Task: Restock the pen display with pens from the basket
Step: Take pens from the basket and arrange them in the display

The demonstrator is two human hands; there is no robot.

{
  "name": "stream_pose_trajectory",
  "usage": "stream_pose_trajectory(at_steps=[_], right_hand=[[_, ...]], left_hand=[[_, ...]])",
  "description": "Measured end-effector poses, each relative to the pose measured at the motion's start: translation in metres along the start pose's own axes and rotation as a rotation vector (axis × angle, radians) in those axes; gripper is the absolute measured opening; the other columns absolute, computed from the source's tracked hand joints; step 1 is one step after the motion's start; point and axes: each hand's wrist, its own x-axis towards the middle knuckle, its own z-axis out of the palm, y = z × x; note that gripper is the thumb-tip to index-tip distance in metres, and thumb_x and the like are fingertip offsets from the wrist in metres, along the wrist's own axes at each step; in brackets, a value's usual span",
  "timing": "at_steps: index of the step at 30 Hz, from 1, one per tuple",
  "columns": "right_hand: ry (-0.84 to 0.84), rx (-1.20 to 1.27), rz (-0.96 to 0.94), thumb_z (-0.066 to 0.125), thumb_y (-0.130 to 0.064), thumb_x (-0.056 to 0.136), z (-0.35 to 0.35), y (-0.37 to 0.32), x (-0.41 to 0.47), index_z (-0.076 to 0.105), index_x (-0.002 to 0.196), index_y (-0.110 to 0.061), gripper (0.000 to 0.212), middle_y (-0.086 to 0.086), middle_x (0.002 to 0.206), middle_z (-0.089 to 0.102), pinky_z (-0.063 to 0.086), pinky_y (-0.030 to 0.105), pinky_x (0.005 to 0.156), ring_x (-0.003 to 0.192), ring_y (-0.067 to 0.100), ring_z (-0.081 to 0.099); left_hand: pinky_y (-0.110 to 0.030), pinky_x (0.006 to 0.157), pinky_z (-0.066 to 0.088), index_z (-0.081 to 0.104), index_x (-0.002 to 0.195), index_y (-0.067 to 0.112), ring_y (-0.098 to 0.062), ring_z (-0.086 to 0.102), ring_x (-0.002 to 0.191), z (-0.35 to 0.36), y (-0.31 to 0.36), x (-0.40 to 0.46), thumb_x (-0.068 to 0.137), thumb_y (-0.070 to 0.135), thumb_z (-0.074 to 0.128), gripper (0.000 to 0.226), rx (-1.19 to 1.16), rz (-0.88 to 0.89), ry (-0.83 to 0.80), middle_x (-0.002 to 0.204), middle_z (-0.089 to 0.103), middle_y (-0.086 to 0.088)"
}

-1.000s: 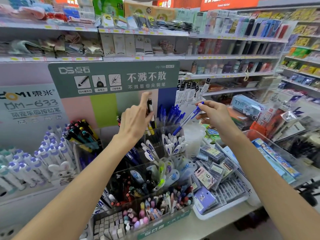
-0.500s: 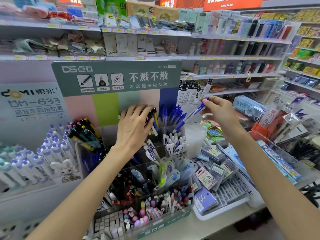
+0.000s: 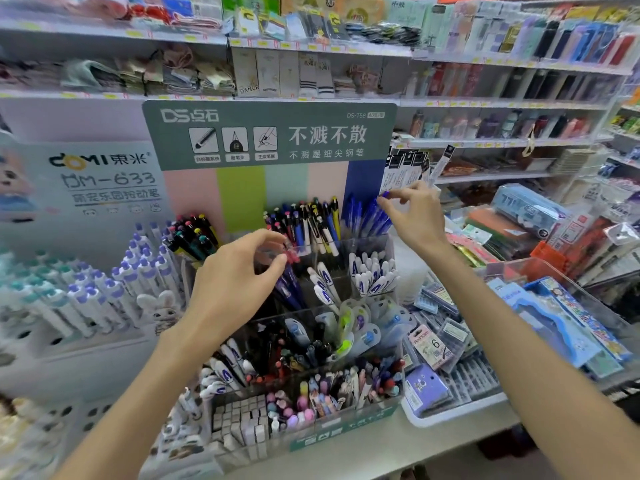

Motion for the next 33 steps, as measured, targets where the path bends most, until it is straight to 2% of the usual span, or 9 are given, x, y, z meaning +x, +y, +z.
stream_pose_trajectory(at_steps=[4, 7, 11, 17, 19, 22, 27, 30, 33], right_hand=[[-0.199, 0.117, -0.057, 0.061, -0.029, 0.091, -0.005, -0.004, 0.004, 0.070, 0.110, -0.009, 0.029, 0.004, 0.088, 0.059, 0.035, 0.023, 0.062, 0.074, 0.011, 0.049], [-0.426, -0.065, -0.148, 0.062, -0.023, 0.091, -0.013, -0.011, 0.013, 0.070, 0.109, -0.004, 0.027, 0.013, 0.095, 0.070, 0.037, 0.023, 0.061, 0.074, 0.016, 0.054], [-0.396, -0.349, -0.210, 0.062, -0.032, 0.091, -0.014, -0.021, 0.019, 0.070, 0.112, -0.012, 0.030, 0.009, 0.093, 0.070, 0.039, 0.026, 0.066, 0.078, 0.021, 0.056], [-0.282, -0.439, -0.242, 0.062, -0.032, 0.090, -0.007, -0.021, 0.008, 0.064, 0.119, -0.015, 0.034, 0.010, 0.105, 0.069, 0.045, 0.033, 0.074, 0.102, 0.030, 0.062], [-0.226, -0.331, -0.204, 0.067, -0.026, 0.086, -0.006, -0.016, -0.004, 0.053, 0.131, -0.016, 0.048, 0.009, 0.106, 0.068, 0.043, 0.033, 0.073, 0.102, 0.029, 0.061], [-0.115, -0.071, -0.123, 0.073, -0.025, 0.081, -0.007, -0.014, -0.031, 0.046, 0.133, -0.017, 0.060, 0.001, 0.092, 0.065, 0.044, 0.028, 0.068, 0.083, 0.022, 0.063], [-0.066, 0.060, 0.065, 0.069, -0.025, 0.084, -0.023, -0.014, -0.082, 0.063, 0.112, -0.020, 0.029, -0.004, 0.083, 0.063, 0.053, 0.034, 0.070, 0.070, 0.011, 0.059], [-0.174, 0.059, 0.181, 0.063, -0.022, 0.088, -0.040, -0.002, -0.127, 0.069, 0.100, -0.019, 0.014, -0.003, 0.082, 0.065, 0.052, 0.037, 0.072, 0.066, 0.007, 0.055], [-0.318, 0.016, 0.323, 0.061, -0.022, 0.091, -0.056, 0.015, -0.181, 0.068, 0.095, -0.023, 0.009, -0.001, 0.084, 0.065, 0.051, 0.042, 0.080, 0.076, 0.016, 0.059]], left_hand=[[-0.027, 0.077, 0.051, 0.061, 0.105, 0.039, 0.013, 0.057, 0.085, 0.006, 0.000, -0.005, 0.093, 0.032, 0.058, 0.015, -0.014, -0.015, -0.047, 0.089, 0.063, 0.027], [-0.027, 0.077, 0.051, 0.062, 0.105, 0.039, 0.012, 0.058, 0.084, 0.009, 0.000, -0.004, 0.093, 0.033, 0.057, 0.014, -0.005, -0.011, -0.090, 0.091, 0.063, 0.028], [-0.025, 0.075, 0.050, 0.061, 0.108, 0.039, 0.009, 0.059, 0.085, 0.013, 0.002, -0.001, 0.093, 0.036, 0.055, 0.016, 0.017, -0.010, -0.125, 0.093, 0.064, 0.028], [-0.027, 0.078, 0.050, 0.060, 0.110, 0.038, 0.001, 0.061, 0.089, 0.015, 0.009, 0.002, 0.093, 0.034, 0.055, 0.019, 0.020, -0.020, -0.154, 0.096, 0.065, 0.024], [-0.027, 0.079, 0.051, 0.061, 0.109, 0.038, 0.000, 0.061, 0.090, 0.016, 0.009, 0.003, 0.092, 0.034, 0.055, 0.018, 0.007, -0.013, -0.157, 0.097, 0.066, 0.023], [-0.026, 0.076, 0.051, 0.061, 0.108, 0.038, 0.000, 0.062, 0.088, 0.017, 0.006, 0.002, 0.093, 0.034, 0.054, 0.017, -0.009, 0.015, -0.187, 0.096, 0.065, 0.024], [-0.027, 0.076, 0.052, 0.062, 0.108, 0.037, 0.001, 0.061, 0.084, 0.025, 0.003, 0.002, 0.093, 0.035, 0.054, 0.017, -0.040, 0.109, -0.305, 0.097, 0.064, 0.023], [-0.027, 0.076, 0.052, 0.062, 0.109, 0.035, 0.000, 0.062, 0.085, 0.040, 0.009, -0.005, 0.093, 0.034, 0.056, 0.017, -0.079, 0.184, -0.414, 0.098, 0.064, 0.022], [-0.027, 0.075, 0.050, 0.063, 0.111, 0.032, -0.005, 0.063, 0.088, 0.065, 0.020, -0.018, 0.092, 0.034, 0.056, 0.020, -0.088, 0.274, -0.534, 0.102, 0.066, 0.019]])
